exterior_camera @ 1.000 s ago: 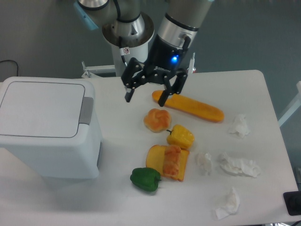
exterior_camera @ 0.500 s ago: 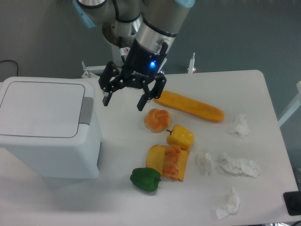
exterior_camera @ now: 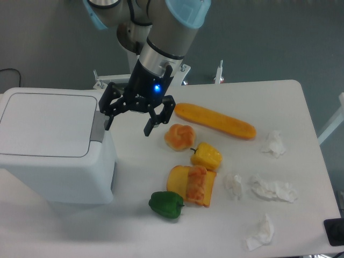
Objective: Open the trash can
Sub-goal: 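Push the gripper fingers against the lid edge to flip it open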
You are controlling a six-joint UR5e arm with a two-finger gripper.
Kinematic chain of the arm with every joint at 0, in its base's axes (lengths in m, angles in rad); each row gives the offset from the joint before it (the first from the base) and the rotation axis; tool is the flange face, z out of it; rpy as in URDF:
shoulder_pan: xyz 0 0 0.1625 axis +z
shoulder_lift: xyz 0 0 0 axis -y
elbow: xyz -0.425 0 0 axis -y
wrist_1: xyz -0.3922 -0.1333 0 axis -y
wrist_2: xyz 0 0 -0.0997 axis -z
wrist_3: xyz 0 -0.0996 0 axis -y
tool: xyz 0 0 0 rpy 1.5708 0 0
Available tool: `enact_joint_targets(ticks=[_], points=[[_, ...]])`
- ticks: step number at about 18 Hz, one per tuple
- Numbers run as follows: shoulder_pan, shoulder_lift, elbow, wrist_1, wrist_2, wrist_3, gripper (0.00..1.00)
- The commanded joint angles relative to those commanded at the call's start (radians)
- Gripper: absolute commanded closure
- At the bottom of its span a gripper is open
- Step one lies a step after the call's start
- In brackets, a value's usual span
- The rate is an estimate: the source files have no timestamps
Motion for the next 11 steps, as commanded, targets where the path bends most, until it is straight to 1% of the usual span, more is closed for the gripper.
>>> enact_joint_targets(ticks=[11], points=[[-0.011,-0.011,-0.006,-0.002,0.005,-0.002,0.00]])
